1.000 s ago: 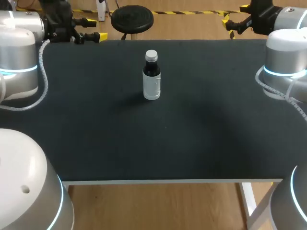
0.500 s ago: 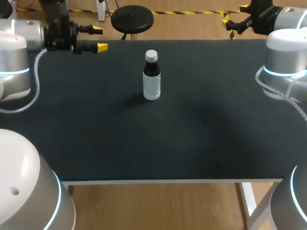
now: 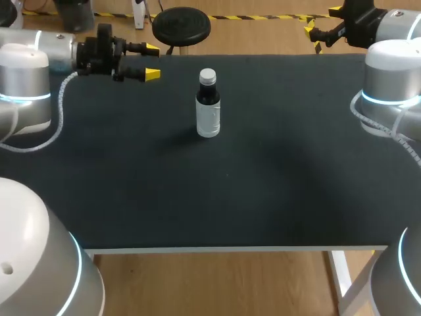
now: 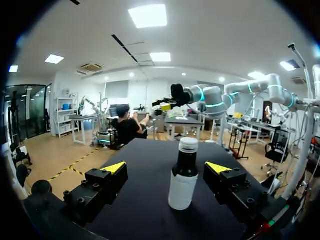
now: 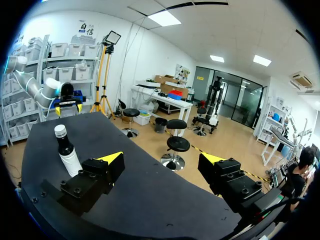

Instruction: Unscrew the bottle cap

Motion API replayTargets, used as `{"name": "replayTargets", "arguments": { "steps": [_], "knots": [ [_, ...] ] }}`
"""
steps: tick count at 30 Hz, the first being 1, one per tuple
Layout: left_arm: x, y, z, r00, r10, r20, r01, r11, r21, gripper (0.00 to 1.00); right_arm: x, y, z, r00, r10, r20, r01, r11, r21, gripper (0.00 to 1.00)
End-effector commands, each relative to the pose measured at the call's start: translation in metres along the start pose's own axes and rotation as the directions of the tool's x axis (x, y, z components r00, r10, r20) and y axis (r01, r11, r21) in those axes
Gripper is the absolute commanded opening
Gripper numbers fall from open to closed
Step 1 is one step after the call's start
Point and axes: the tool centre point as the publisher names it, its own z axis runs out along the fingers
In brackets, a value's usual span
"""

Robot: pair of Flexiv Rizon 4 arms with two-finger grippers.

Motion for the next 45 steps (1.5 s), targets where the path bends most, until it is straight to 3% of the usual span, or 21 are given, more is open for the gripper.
{"name": "replayTargets", "arguments": {
  "steps": [1, 24, 30, 36, 45],
  "knots": [
    [-0.003, 0.005, 0.005, 0.997, 0.001, -0.072, 0.0, 1.0, 0.014, 1.0, 0.0, -0.001, 0.0, 1.0, 0.0, -0.002, 0.0, 1.0, -0.002, 1.0],
    [0.003, 0.006, 0.006, 0.996, 0.018, -0.093, -0.018, 1.0, 0.004, 1.0, 0.0, -0.001, 0.0, 1.0, 0.0, -0.002, 0.0, 1.0, -0.002, 1.0],
    [0.017, 0.009, 0.015, 0.99, 0.045, -0.132, -0.044, 0.999, 0.016, 1.0, 0.0, -0.001, 0.0, 1.0, 0.0, -0.002, 0.0, 1.0, -0.002, 1.0],
    [0.034, 0.011, 0.024, 0.99, 0.074, -0.119, -0.074, 0.997, 0.003, 1.0, 0.0, -0.001, 0.0, 1.0, 0.0, -0.002, 0.0, 1.0, -0.002, 1.0],
    [0.044, 0.015, 0.05, 0.985, 0.085, -0.152, -0.087, 0.996, -0.007, 1.0, 0.0, -0.001, 0.0, 1.0, 0.0, -0.002, 0.0, 1.0, -0.002, 1.0]
  ]
}}
